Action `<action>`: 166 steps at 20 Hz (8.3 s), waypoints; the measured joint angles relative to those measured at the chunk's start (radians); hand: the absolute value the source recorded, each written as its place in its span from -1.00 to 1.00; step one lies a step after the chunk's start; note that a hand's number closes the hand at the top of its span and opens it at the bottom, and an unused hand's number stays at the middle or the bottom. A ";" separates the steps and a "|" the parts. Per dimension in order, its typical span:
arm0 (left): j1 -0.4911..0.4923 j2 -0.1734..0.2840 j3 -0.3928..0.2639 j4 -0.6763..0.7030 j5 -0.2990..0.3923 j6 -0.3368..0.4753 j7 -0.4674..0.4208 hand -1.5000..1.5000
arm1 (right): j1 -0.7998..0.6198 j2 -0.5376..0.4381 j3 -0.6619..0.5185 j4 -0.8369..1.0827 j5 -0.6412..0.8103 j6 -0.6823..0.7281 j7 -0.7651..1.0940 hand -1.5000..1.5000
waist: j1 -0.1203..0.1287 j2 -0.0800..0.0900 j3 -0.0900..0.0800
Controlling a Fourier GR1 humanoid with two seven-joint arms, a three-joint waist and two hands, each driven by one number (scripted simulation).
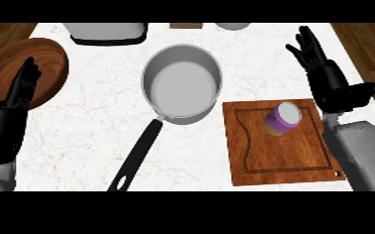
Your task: Pick the can from the cutting board and place it in the pot
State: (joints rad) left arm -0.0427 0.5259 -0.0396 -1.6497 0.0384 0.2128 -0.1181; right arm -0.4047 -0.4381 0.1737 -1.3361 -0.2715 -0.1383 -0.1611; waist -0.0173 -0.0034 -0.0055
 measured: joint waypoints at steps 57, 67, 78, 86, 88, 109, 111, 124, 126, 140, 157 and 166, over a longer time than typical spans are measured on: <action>-0.086 -0.324 -0.073 -0.043 0.132 -0.031 0.432 0.00 | -0.052 -0.446 0.089 -0.088 0.645 0.804 -0.212 -1.00 | 0.019 0.003 0.006; -0.101 -0.355 -0.045 -0.034 0.096 -0.052 0.446 0.00 | 0.045 -0.325 -0.012 -0.189 0.711 0.849 -0.153 -1.00 | 0.017 0.003 0.005; -0.077 -0.393 -0.045 -0.046 0.056 -0.063 0.440 0.00 | 0.042 -0.198 -0.001 -0.173 0.891 0.849 -0.067 -1.00 | 0.021 0.003 0.006; -0.089 -0.397 -0.020 -0.041 0.059 -0.093 0.447 0.00 | -0.004 -0.122 0.057 -0.079 1.047 0.819 -0.082 -1.00 | 0.023 0.004 0.006; -0.102 -0.398 -0.012 -0.039 0.056 -0.092 0.460 0.00 | -0.001 -0.114 0.064 -0.051 1.086 0.799 -0.096 -1.00 | 0.022 0.004 0.005; -0.096 -0.429 0.013 -0.051 0.028 -0.118 0.471 0.00 | 0.027 -0.023 0.036 0.027 1.235 0.718 -0.297 1.00 | 0.019 0.003 0.005; -0.085 -0.430 0.016 -0.053 0.022 -0.122 0.457 0.00 | 0.044 -0.007 0.030 0.001 1.242 0.720 -0.293 1.00 | 0.019 0.003 0.005; -0.027 -0.412 0.073 -0.052 0.009 -0.079 0.461 0.00 | 0.286 0.365 -0.204 -0.121 1.352 0.440 0.504 1.00 | -0.132 -0.050 -0.010; -0.019 -0.410 0.077 -0.052 0.010 -0.079 0.462 0.00 | 0.305 0.393 -0.199 -0.172 1.396 0.380 0.606 1.00 | -0.133 -0.053 -0.010; -0.032 -0.427 0.035 -0.049 0.013 -0.105 0.459 0.00 | 0.208 0.435 0.220 -0.616 1.741 0.257 1.185 1.00 | -0.039 -0.045 -0.008; -0.096 -0.439 -0.012 -0.042 0.020 -0.142 0.468 0.00 | -0.094 0.425 0.415 -0.634 1.850 0.328 1.391 1.00 | 0.058 -0.004 -0.001; -0.129 -0.448 -0.018 -0.029 0.016 -0.139 0.472 0.00 | -0.203 0.426 0.310 -0.463 1.730 0.329 1.401 1.00 | 0.081 0.006 0.002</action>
State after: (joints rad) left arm -0.1714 0.0782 -0.0572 -1.6787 0.0542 0.0741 0.3544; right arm -0.6081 -0.0125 0.4838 -1.7990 1.4587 0.1903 1.2396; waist 0.0634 0.0028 -0.0037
